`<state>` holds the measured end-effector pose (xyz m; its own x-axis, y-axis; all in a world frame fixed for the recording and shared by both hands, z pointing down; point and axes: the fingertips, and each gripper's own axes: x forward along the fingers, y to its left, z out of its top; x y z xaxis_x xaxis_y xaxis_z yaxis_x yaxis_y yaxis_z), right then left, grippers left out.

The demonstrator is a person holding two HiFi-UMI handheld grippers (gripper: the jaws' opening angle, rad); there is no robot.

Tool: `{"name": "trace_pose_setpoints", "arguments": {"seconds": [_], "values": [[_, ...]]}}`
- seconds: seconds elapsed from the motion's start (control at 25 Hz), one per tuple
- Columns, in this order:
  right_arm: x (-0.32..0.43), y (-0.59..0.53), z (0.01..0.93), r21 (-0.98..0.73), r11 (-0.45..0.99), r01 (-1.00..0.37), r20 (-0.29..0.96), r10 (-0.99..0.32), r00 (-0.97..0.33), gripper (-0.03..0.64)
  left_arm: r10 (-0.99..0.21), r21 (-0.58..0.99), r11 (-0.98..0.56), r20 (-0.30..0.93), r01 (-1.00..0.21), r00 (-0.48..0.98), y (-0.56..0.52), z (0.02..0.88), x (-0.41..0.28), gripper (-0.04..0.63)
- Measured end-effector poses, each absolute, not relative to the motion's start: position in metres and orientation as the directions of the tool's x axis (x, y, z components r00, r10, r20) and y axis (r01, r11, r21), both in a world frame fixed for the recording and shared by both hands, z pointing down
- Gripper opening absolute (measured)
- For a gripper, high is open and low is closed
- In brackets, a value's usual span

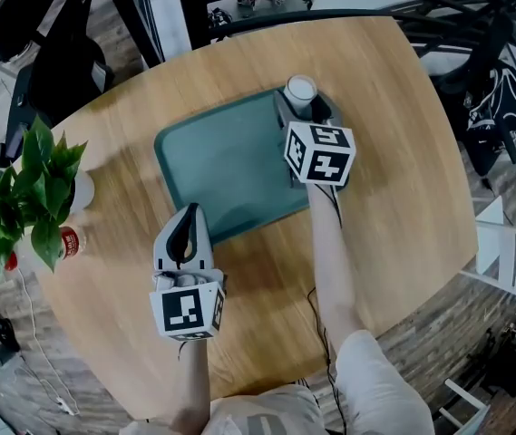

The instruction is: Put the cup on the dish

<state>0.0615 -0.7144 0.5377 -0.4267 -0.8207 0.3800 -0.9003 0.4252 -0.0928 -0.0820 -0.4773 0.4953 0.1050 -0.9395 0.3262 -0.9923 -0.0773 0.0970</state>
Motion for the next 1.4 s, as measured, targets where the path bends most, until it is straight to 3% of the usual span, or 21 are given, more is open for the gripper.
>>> {"name": "trace_pose_setpoints", "arguments": {"seconds": [0.52, 0.84, 1.12, 1.4], "values": [[0.056, -0.715, 0.543, -0.072, 0.434, -0.898, 0.417, -0.805, -0.422, 0.268, -0.935, 0.101, -0.081, 0.337, -0.992, 0.111, -0.475, 0.497, -0.078, 0.008], [0.053, -0.716, 0.537, -0.047, 0.405, -0.913, 0.376, -0.840, -0.392, 0.272, -0.936, 0.071, -0.082, 0.336, -0.994, 0.102, -0.472, 0.489, -0.089, 0.008], [0.055, -0.712, 0.495, 0.051, 0.396, -0.917, 0.277, -0.888, -0.368, 0.298, -0.942, 0.056, -0.087, 0.319, -0.995, 0.100, -0.467, 0.473, -0.090, 0.008], [0.036, -0.678, 0.392, 0.082, 0.439, -0.895, 0.124, -0.895, -0.428, 0.298, -0.968, 0.037, -0.080, 0.234, -0.996, 0.086, -0.457, 0.425, -0.101, 0.008]]}}
